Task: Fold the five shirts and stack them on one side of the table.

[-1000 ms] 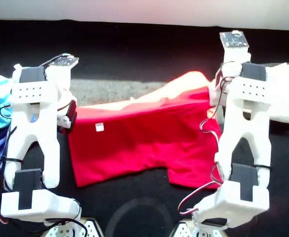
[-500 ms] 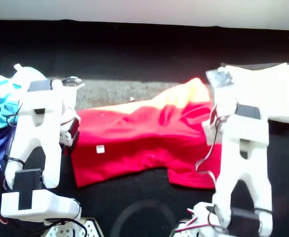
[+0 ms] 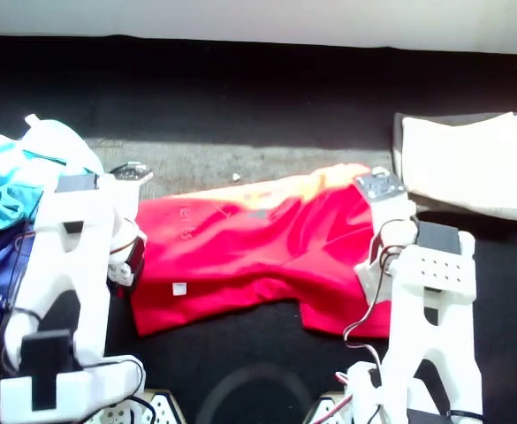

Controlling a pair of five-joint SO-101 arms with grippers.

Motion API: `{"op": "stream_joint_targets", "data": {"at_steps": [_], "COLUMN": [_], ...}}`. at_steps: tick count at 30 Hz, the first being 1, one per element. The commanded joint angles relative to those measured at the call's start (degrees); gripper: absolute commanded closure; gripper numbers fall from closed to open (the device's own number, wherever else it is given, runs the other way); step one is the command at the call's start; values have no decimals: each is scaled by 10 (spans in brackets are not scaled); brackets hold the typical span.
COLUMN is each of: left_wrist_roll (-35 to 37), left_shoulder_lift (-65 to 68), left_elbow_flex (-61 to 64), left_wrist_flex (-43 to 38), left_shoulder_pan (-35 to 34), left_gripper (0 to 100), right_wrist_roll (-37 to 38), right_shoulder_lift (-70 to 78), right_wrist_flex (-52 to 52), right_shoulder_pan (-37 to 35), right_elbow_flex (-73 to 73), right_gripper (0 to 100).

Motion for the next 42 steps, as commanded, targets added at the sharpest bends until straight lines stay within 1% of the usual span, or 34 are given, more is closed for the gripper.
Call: {"op": "stream_joint_targets", "data": {"at_steps": [1, 3, 6, 11, 14, 17, 24, 29, 31, 33, 35, 37, 39, 42], "left_wrist_roll": [-5, -5, -5, -5, -5, -5, -5, -5, -5, -4, -4, -4, -4, -4], "left_shoulder_lift": [-102, -139, -152, -139, -130, -116, -72, -62, -59, -59, -59, -64, -65, -65], "left_elbow_flex": [29, 59, 108, 167, 168, 167, 167, 160, 145, 131, 123, 111, 88, 22], "left_wrist_flex": [1, -4, -19, -51, -57, -57, -62, -59, -56, -55, -55, -55, -44, -6], "left_shoulder_pan": [7, 8, 25, 73, 80, 82, 82, 82, 79, 79, 79, 78, 77, 77], "left_gripper": [992, 992, 992, 992, 992, 992, 992, 987, 954, 889, 820, 773, 752, 752], "right_wrist_roll": [18, 26, 46, 91, 122, 135, 138, 138, 138, 135, 134, 134, 134, 133], "right_shoulder_lift": [-19, -19, -19, -19, -18, -19, -19, -19, -19, -19, -19, -19, -20, -20], "right_wrist_flex": [28, 53, 95, 106, 122, 122, 80, 72, 73, 77, 85, 100, 128, 191], "right_shoulder_pan": [24, 35, 54, 93, 109, 109, 108, 108, 108, 98, 91, 77, 60, 29], "right_elbow_flex": [-54, -80, -104, -104, -103, -75, 6, 14, 13, 13, 12, -4, -36, -120], "right_gripper": [992, 992, 992, 992, 992, 992, 992, 991, 988, 970, 913, 864, 845, 846]}}
